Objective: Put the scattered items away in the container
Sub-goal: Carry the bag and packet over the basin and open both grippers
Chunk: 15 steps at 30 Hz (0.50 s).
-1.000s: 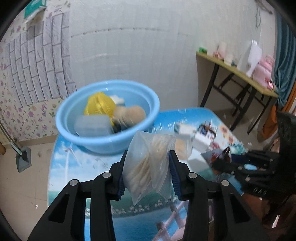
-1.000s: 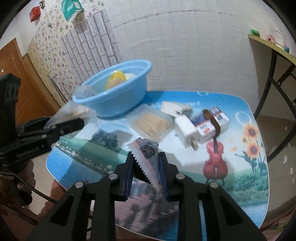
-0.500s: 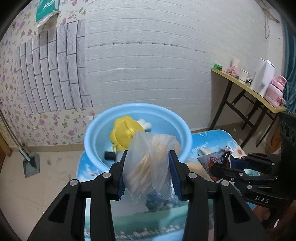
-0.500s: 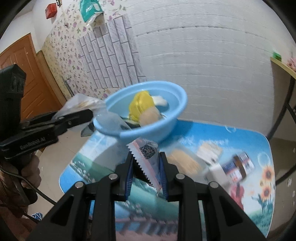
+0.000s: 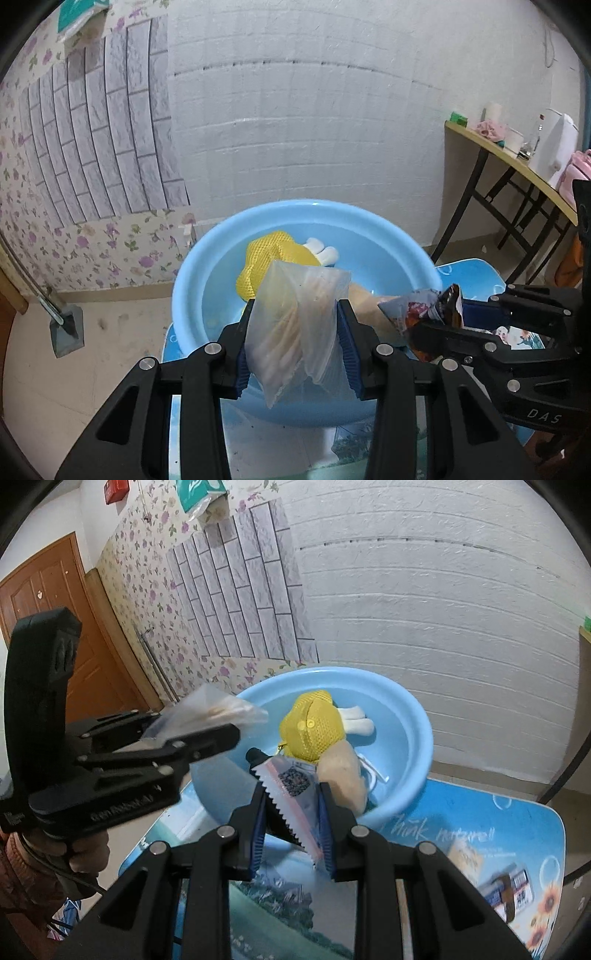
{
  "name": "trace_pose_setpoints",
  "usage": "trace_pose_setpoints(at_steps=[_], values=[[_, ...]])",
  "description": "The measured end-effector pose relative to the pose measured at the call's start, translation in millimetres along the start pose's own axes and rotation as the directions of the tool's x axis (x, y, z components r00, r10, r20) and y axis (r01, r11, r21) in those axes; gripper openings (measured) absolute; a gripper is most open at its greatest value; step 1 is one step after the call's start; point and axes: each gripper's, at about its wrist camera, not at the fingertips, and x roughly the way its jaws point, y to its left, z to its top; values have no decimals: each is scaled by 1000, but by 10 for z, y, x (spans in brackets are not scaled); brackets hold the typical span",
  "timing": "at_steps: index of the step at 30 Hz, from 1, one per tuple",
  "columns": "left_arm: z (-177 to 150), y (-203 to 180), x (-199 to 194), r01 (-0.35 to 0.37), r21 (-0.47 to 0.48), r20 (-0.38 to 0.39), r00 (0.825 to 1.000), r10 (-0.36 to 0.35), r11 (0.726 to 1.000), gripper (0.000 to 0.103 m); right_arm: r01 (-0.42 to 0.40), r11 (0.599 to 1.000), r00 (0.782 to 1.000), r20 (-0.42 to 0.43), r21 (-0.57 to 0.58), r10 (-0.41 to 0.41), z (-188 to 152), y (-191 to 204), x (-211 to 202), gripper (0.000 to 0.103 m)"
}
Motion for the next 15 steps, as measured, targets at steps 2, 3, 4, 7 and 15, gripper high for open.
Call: trace_pose_setpoints(at_steps=[2, 3, 4, 7, 15], values=[[9, 33, 54, 7, -13, -2, 1000, -7, 1000, 41, 5, 1000, 1000, -5, 6, -5, 38, -27, 91, 25], [7, 35, 67, 9, -10, 4, 1000, -9, 1000, 43, 6, 1000, 1000, -7, 11, -6, 51, -45, 134, 25], [7, 37, 90, 8, -4, 6, 1000, -8, 1000, 44, 6, 1000, 1000, -12, 16, -6, 61, -63, 192, 25], [-7, 32, 169, -2, 17, -6, 1000, 2, 1000, 46, 16, 999, 999, -31, 28, -15, 67, -113, 330, 28], [-82, 75, 133, 27, -36, -16, 999, -27, 999, 72, 25, 999, 1000, -13, 39, -24, 75, -249, 219, 46]])
